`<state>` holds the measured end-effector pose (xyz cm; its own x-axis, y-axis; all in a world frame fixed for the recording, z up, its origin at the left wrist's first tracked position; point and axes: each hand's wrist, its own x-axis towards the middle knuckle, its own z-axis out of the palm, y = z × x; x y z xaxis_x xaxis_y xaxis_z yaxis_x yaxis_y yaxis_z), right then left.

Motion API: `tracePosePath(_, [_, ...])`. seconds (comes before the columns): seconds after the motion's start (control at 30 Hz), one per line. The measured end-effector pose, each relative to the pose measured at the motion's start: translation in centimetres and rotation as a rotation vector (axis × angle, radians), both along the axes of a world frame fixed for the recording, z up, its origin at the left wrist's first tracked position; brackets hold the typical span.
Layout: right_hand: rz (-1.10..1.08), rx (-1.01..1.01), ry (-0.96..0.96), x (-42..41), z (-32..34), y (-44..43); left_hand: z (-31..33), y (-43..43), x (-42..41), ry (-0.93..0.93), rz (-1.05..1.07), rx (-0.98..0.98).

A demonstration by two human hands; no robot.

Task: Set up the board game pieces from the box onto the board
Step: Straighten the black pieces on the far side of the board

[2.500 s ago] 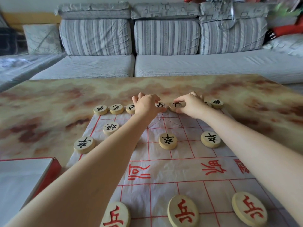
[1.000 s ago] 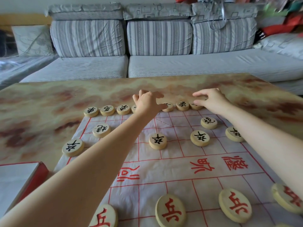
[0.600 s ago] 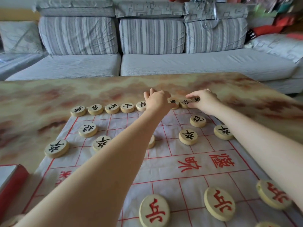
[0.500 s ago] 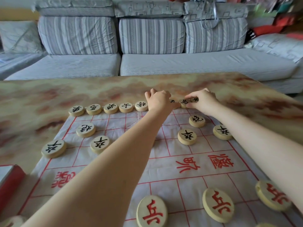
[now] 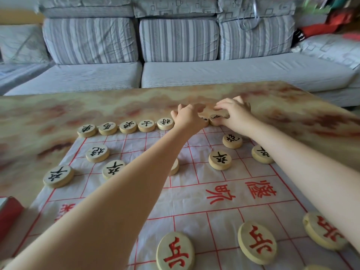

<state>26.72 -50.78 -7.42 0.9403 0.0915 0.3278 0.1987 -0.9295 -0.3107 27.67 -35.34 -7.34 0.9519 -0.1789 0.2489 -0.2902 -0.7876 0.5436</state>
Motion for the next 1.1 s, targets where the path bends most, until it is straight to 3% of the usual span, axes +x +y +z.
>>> tracePosePath(0.13, [-0.021, 0.014, 0.170, 0.0, 0.4, -0.8, -0.6, 0.5, 0.3, -0.057, 0.071, 0.054])
tracePosePath(0.27, [-0.041, 0.031, 0.121, 0.1, 0.1, -0.3, -1.0, 0.3, 0.3, -0.114, 0.121, 0.130])
tracePosePath(0.43, [-0.026, -0.091, 0.038, 0.2, 0.1, 0.1, -0.7, -0.1, 0.2, -0.048, 0.077, 0.097])
tracePosePath(0.63, [-0.030, 0.051, 0.209, -0.1, 0.2, -0.7, -0.2, 0.0, -0.2, 0.003, 0.015, 0.064])
tracePosePath(0.9, [-0.052, 0.156, 0.110, -0.7, 0.1, -0.1, -1.5, 0.5, 0.1, -0.044, 0.086, 0.061])
tracePosePath(1.1, [0.004, 0.215, 0.171, -0.8, 1.0, -0.6, -1.3, 0.8, 0.2, -0.092, 0.077, 0.026])
